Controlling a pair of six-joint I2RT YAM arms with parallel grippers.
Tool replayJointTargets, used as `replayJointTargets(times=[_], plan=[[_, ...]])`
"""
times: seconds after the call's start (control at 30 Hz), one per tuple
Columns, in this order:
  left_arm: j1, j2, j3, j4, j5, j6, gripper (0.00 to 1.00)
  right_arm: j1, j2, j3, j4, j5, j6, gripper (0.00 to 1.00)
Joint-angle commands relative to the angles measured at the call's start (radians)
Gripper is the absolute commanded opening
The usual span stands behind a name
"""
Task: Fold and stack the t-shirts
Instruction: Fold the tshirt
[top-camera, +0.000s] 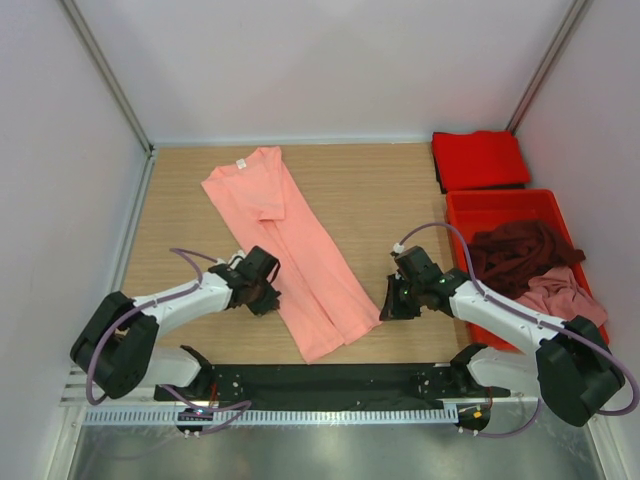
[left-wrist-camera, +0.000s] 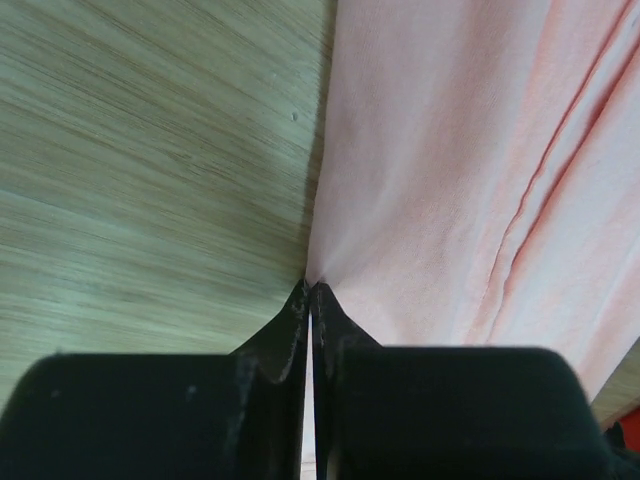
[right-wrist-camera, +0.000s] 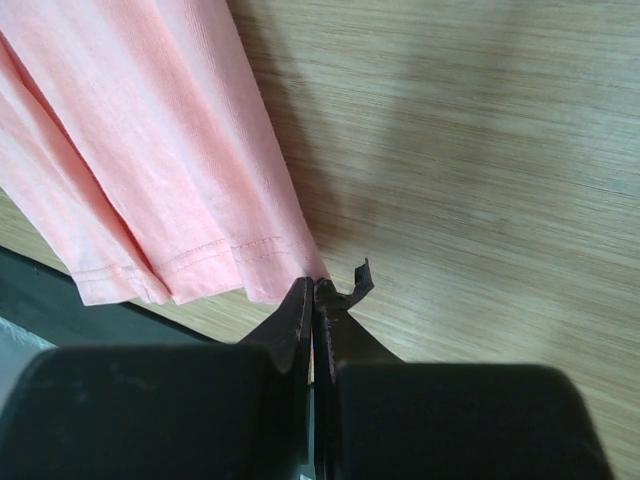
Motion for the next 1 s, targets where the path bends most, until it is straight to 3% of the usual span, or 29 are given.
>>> replayJointTargets(times=[0.0,0.27,0.33,0.53,0.7,0.97], plan=[[0.006,-0.005,-0.016,-0.12,-0.02,0.01,0.0,0.008,-0.031,0.009,-0.012,0.019,0.004,0.01],[0.053,-0.08,-0.102,-0.127,0.04,0.033,0.03,0.008,-0.059,-0.005,-0.007,0.012,0.031,0.01],[0.058,-0.071,-0.089,-0.143,0.043,0.063,0.16,0.006,-0.069,-0.018,0.005,0.001,0.05,0.01],[0.061,-0.063,0.029,-0.289,0.038,0.146,0.4,0.008,-0.102,-0.043,0.016,-0.011,0.076,0.01],[-0.046,-0.163,0.0,-0.239,0.14,0.057,0.45,0.008,-0.097,-0.034,0.011,-0.014,0.076,0.01],[-0.33,-0.182,-0.105,-0.076,0.129,-0.294,0.43,0.008,-0.085,-0.031,0.016,-0.017,0.076,0.01]])
